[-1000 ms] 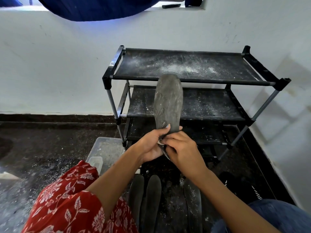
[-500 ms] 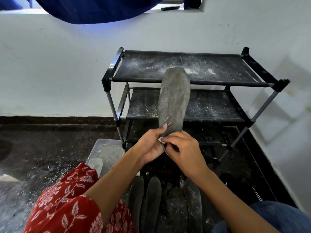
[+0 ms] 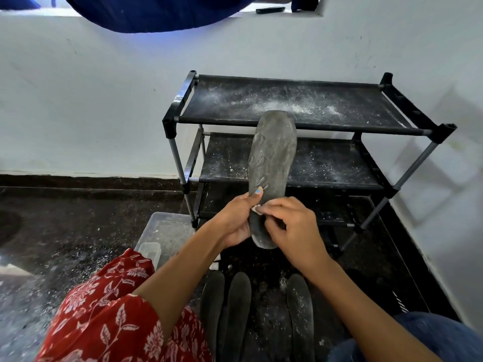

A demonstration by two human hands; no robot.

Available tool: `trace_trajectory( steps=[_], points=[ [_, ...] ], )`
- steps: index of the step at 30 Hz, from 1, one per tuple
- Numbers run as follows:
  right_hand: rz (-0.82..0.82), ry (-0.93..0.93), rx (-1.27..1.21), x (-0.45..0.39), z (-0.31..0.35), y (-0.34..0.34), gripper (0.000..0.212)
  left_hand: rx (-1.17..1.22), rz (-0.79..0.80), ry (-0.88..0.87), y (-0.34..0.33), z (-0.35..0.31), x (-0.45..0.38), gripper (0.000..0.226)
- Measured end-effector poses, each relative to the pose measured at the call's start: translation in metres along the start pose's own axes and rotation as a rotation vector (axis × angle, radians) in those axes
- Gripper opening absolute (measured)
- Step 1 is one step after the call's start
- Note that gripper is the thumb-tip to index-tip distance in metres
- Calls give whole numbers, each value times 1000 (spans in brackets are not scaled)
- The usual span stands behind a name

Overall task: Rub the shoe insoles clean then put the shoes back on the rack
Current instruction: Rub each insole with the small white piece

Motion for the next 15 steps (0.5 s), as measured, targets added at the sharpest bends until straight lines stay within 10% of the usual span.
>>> trace_trajectory(
  steps=[8, 15],
  points=[
    [233, 18, -6, 12, 2, -27, 12, -16, -38, -12, 8, -2, 0, 39],
    [52, 13, 24, 9, -1, -13, 15, -91, 41, 12, 3, -2, 1, 34]
  ],
)
Point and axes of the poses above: each hand's wrist, its own x-axis away from the middle knuckle, its own y-axis out of the back of the hand, z = x × y, the point moved 9 cm from there along -x, towards the middle knuckle, and after that the axes turned 5 degrees about -y, right-handed, at the moved point
